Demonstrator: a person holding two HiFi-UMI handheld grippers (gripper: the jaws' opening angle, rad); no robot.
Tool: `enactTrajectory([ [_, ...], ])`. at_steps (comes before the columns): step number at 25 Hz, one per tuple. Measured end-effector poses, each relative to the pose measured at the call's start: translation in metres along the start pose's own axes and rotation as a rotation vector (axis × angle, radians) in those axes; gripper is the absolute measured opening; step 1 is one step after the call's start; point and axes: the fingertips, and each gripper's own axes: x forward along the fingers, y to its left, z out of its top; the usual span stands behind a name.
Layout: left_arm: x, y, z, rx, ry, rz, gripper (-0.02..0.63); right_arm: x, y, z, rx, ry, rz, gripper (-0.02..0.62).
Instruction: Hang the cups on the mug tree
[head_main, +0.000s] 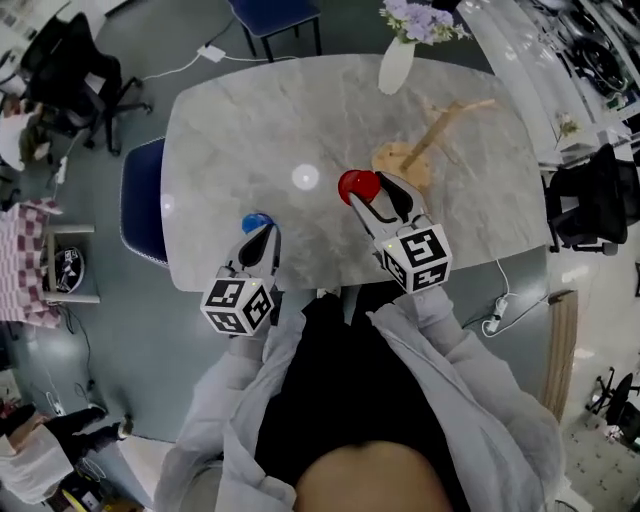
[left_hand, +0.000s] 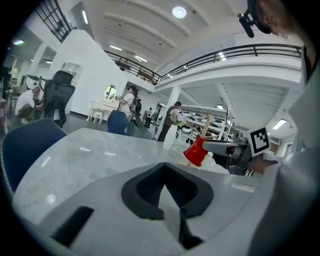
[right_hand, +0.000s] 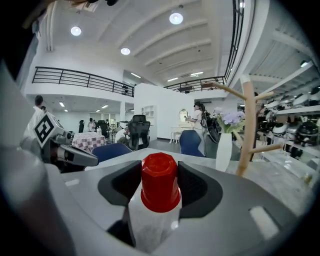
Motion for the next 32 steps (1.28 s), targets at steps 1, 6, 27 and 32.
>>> enactTrajectory([
  [1,0.007,-0.006,0.001,0.011,0.009,-0.032,-0.002,-0.009,-0.006,0.002,0.006,-0.010,-0.032,0.236],
  [6,0.032,-0.036,0.001,0.044,0.041,-0.139,-0.002,-0.052,-0.028,0.015,0.011,-0.056,-0.138,0.238],
  [27,0.088,-0.107,0.004,0.096,0.078,-0.297,-0.002,-0.126,-0.129,0.068,-0.037,-0.182,-0.367,0.236],
  [32,0.088,-0.096,-0.004,0.071,0.097,-0.247,-0.002,-0.111,-0.141,0.053,0.008,-0.172,-0.357,0.238],
])
